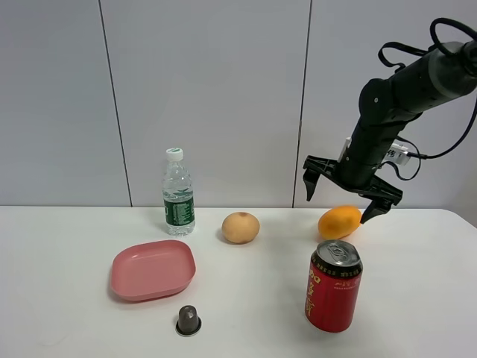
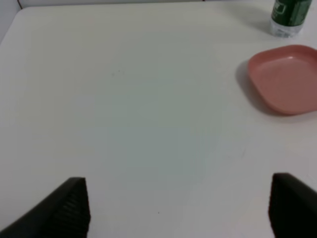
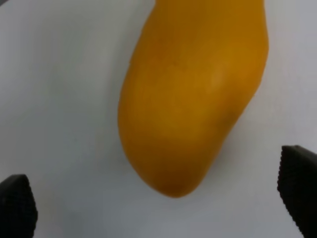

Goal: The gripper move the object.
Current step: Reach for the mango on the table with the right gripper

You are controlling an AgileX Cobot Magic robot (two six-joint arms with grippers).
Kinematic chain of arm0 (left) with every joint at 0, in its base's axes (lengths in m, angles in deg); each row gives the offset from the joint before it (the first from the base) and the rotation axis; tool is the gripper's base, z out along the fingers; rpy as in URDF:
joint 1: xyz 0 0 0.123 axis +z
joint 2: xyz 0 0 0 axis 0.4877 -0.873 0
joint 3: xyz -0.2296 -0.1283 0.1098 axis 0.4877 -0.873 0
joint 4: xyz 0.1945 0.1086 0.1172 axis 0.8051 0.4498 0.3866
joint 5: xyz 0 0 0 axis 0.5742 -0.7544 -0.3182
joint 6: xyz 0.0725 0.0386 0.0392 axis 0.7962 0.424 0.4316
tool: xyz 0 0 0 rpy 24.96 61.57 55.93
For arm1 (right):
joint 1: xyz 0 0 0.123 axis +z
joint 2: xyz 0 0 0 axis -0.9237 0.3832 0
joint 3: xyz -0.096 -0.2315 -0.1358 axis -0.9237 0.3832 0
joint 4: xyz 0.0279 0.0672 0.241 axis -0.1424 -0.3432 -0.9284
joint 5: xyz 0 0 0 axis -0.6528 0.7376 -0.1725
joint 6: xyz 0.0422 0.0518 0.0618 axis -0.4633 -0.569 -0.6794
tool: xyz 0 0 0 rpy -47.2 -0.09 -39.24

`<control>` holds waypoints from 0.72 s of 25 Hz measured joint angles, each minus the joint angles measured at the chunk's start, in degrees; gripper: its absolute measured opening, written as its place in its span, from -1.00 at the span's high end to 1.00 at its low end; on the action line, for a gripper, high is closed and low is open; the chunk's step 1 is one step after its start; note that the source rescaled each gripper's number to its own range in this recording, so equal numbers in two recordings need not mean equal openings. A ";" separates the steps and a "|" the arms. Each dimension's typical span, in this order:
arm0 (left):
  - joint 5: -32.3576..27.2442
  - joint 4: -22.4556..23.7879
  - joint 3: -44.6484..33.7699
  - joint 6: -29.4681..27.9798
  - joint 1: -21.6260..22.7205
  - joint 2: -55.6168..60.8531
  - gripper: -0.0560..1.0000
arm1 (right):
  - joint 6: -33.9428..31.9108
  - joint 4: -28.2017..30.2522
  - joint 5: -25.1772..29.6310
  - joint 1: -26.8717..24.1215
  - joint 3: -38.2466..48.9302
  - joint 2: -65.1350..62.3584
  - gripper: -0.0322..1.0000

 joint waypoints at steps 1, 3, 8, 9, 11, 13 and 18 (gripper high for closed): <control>0.00 0.00 0.00 0.00 0.00 0.00 -1.00 | -1.17 1.13 0.00 0.07 0.00 0.00 -1.00; 0.00 0.00 0.00 0.00 0.00 0.00 -1.00 | -3.03 3.06 0.00 0.12 -0.18 0.00 -1.00; 0.00 0.00 0.00 0.00 0.00 0.00 -1.00 | -7.37 6.06 -0.15 -0.79 -0.18 1.50 -1.00; 0.00 0.00 0.00 0.00 0.00 0.00 -1.00 | -8.12 6.17 -0.69 -1.02 -0.18 2.25 -1.00; 0.00 0.00 0.00 0.00 0.00 0.00 -1.00 | -8.84 6.62 -2.13 -1.30 -0.18 3.52 -1.00; 0.00 0.00 0.00 0.00 0.00 0.00 -1.00 | -9.11 6.68 -3.91 -1.42 -0.18 4.57 -1.00; 0.00 0.00 0.00 0.00 0.00 0.00 -1.00 | -9.24 6.68 -8.23 -1.42 -0.18 6.76 -1.00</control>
